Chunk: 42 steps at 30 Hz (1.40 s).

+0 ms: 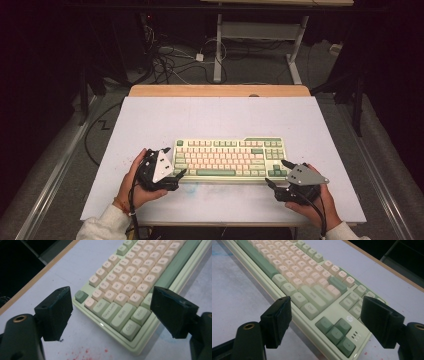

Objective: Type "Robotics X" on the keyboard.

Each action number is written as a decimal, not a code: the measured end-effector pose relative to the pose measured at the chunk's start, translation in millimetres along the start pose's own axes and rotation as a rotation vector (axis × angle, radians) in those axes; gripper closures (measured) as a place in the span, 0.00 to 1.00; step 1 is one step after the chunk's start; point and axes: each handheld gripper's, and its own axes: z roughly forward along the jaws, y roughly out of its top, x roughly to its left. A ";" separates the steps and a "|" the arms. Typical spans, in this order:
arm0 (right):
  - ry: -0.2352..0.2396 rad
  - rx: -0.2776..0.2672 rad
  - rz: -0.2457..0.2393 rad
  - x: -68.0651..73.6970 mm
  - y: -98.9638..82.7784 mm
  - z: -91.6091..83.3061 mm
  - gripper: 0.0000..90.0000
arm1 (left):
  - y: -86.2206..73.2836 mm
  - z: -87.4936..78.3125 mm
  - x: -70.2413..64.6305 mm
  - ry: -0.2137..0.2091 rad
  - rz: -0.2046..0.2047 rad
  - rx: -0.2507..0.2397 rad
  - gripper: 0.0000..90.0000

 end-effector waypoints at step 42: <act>0.231 0.068 -0.003 5.7 73.9 87.0 1.00 | -41.2 -12.3 -6.7 -0.042 -0.057 0.099 0.19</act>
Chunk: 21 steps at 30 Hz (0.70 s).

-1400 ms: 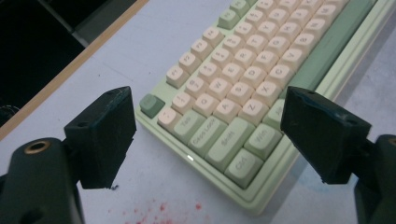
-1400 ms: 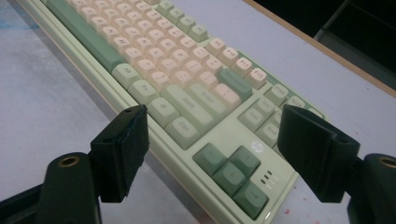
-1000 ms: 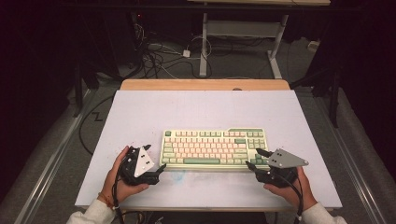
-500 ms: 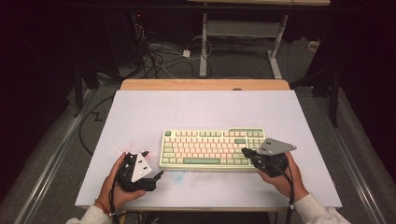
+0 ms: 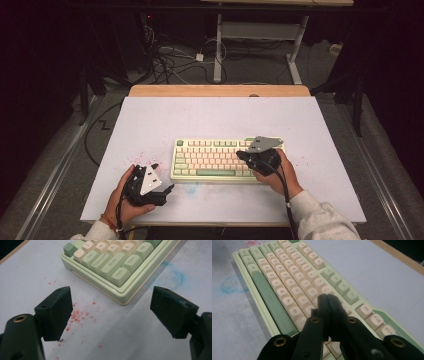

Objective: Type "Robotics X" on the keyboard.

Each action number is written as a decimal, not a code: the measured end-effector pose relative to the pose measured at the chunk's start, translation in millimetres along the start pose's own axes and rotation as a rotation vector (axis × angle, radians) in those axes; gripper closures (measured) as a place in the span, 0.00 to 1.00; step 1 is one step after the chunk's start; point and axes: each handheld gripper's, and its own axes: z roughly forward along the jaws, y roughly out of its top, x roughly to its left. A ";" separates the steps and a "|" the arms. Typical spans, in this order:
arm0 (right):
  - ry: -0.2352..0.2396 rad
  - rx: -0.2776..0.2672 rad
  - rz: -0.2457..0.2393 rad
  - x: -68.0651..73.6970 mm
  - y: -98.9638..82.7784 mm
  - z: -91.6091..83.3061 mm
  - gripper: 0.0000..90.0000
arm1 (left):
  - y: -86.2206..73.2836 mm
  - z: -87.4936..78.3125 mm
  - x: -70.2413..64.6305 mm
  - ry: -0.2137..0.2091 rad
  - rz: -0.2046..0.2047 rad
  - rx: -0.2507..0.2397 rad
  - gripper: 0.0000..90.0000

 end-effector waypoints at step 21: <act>-0.036 0.095 0.005 -4.5 1.3 35.3 1.00 | -3.7 -1.9 -0.4 -0.005 -0.009 0.017 0.19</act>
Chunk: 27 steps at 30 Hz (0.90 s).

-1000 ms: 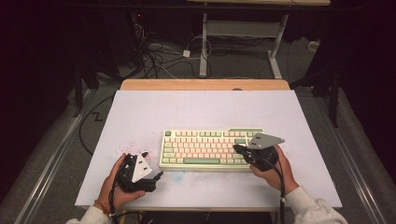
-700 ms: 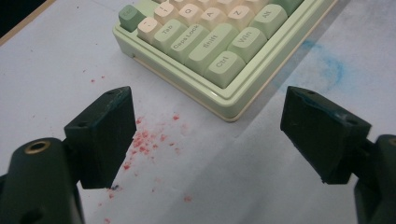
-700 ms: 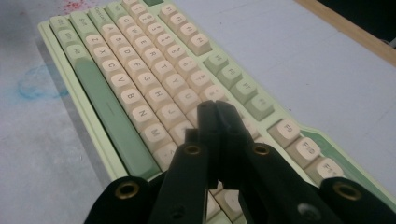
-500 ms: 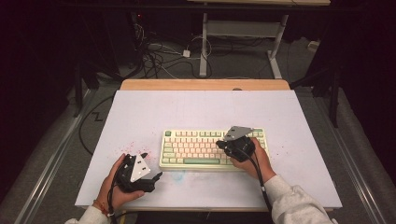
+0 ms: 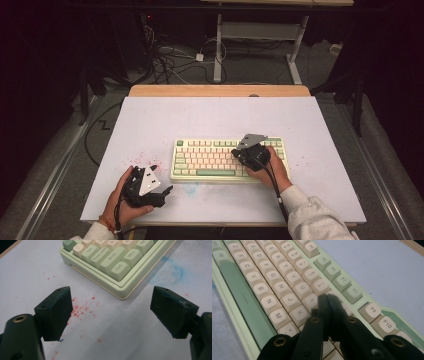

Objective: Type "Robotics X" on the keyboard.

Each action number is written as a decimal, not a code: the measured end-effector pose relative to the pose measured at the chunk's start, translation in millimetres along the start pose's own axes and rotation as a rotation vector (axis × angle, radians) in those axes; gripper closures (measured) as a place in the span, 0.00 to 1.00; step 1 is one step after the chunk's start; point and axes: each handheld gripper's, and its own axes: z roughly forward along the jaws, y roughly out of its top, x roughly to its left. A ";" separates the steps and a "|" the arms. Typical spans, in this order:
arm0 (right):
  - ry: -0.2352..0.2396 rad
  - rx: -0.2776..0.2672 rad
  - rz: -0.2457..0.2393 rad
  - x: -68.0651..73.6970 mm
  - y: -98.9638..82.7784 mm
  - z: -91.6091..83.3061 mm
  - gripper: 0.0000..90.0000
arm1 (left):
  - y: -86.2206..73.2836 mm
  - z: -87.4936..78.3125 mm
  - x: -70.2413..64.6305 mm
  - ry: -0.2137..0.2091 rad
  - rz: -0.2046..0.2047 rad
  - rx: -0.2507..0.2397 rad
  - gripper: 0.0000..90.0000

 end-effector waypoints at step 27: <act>-0.006 -0.014 -0.001 1.3 2.3 -7.8 1.00 | 0.2 -0.5 -1.4 -0.010 0.013 0.011 0.19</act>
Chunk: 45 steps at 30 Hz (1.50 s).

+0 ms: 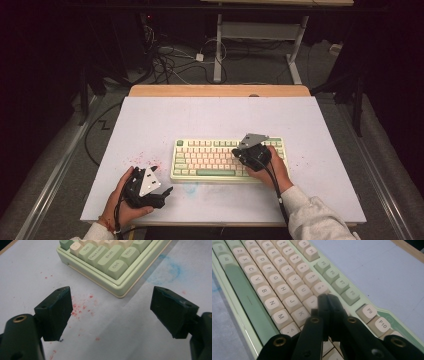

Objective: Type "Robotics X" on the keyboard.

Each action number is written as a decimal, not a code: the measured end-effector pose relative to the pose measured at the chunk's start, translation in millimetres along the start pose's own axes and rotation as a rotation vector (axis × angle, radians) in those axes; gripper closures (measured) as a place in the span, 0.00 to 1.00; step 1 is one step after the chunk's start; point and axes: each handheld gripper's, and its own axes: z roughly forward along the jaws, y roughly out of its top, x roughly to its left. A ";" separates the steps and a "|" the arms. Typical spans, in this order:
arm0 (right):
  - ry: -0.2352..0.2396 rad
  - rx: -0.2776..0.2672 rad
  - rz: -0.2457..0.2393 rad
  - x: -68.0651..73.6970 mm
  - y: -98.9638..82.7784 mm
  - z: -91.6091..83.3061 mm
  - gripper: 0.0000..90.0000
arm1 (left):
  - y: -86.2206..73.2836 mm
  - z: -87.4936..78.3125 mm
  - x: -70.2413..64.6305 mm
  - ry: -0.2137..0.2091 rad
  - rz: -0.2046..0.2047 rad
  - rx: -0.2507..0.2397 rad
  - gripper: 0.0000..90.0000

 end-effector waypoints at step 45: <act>-0.109 -0.206 -0.037 9.9 -5.4 -53.3 0.22 | 2.1 1.2 0.1 -0.006 0.007 0.004 0.19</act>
